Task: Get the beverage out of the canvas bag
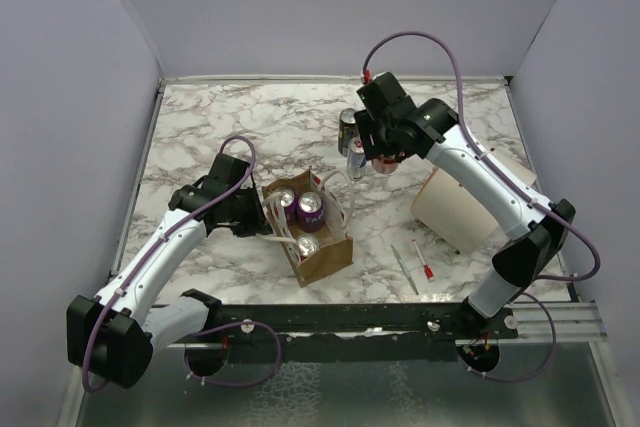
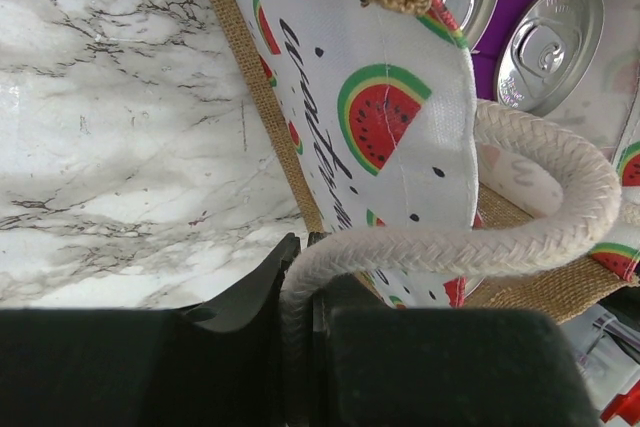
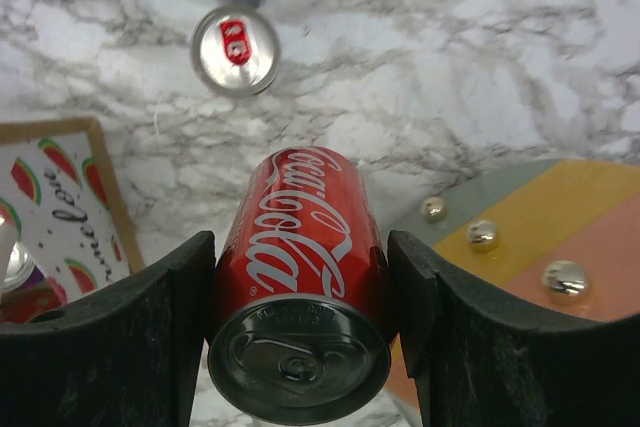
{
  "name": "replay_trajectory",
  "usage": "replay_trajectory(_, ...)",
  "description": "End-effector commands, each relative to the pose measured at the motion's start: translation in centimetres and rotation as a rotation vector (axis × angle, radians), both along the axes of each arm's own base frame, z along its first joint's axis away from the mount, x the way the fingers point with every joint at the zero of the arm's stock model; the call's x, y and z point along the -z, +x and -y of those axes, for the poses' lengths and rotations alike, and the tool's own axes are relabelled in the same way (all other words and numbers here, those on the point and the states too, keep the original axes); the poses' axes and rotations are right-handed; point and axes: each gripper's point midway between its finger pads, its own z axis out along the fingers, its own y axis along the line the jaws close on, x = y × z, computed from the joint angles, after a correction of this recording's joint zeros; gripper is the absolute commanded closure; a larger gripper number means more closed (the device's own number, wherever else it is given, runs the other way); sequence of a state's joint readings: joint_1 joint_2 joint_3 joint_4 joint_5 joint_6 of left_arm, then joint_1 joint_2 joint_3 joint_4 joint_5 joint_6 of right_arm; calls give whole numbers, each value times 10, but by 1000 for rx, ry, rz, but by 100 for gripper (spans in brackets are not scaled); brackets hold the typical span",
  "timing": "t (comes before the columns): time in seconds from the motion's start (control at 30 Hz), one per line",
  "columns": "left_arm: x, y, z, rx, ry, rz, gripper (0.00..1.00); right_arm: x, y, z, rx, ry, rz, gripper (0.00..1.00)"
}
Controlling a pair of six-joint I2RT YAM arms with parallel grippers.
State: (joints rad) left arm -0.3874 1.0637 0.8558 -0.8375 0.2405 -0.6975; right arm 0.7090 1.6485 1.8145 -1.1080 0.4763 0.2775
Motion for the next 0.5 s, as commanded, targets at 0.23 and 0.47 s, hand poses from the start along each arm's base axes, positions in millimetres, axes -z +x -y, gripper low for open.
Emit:
replay_trajectory(0.23,-4,4,6,14,-24,10,100,68,-24,-43,-118,126,-198,98)
replay_trajectory(0.47,-4,6,5,21,-11,5,100,97,-10,-45,-92,73,-209,98)
